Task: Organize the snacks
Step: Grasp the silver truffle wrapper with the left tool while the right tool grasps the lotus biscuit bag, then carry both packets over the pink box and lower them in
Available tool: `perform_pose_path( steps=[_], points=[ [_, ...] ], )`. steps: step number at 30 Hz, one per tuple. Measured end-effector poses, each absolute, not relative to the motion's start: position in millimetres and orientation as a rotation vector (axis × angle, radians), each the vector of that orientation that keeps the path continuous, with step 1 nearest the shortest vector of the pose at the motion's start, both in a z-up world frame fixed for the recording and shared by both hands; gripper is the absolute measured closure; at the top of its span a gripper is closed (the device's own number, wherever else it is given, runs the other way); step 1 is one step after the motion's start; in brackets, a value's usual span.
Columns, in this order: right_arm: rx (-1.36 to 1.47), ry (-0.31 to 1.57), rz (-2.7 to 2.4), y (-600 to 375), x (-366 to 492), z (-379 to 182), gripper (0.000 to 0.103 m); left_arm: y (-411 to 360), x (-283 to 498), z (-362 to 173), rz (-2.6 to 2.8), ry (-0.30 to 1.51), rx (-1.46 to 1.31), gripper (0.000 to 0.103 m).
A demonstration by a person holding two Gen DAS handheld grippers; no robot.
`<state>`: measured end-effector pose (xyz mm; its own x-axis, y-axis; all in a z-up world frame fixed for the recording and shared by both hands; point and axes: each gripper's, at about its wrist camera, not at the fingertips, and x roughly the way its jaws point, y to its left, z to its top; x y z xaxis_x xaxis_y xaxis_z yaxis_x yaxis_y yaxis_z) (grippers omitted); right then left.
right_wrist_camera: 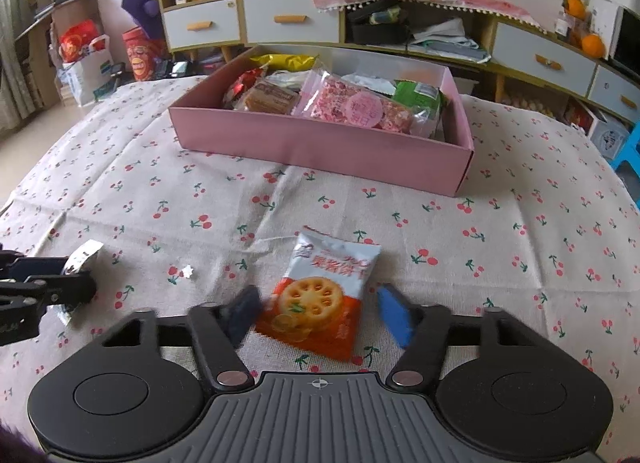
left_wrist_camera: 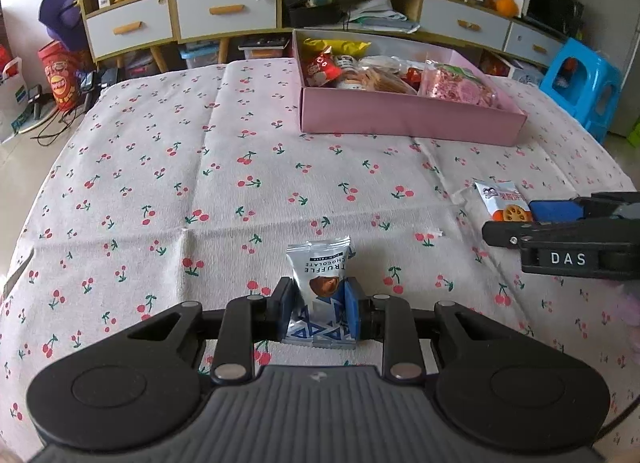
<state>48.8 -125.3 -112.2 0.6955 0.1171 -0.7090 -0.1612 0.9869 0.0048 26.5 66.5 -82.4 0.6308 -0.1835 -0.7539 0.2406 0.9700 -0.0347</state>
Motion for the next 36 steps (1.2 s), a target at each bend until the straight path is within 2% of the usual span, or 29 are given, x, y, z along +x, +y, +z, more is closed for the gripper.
perform_pose_path(
  steps=[1, 6, 21, 36],
  points=[
    [-0.058, 0.790, 0.162, -125.5, 48.7, -111.7, 0.050, 66.5, 26.8, -82.3, -0.242, 0.856, 0.068, 0.078],
    [-0.030, 0.820, 0.186, -130.7, 49.3, -108.4, 0.055, 66.4, 28.6, -80.8, -0.243, 0.862, 0.045, 0.079],
    [0.233, 0.855, 0.205, -170.3, 49.3, -85.9, 0.057, 58.8, 32.4, -63.0, -0.281, 0.839, -0.028, 0.079],
    [0.367, 0.779, 0.204, -184.9, 68.9, -46.4, 0.056, 35.6, 61.3, -32.2, -0.276, 0.779, -0.127, 0.079]
  ],
)
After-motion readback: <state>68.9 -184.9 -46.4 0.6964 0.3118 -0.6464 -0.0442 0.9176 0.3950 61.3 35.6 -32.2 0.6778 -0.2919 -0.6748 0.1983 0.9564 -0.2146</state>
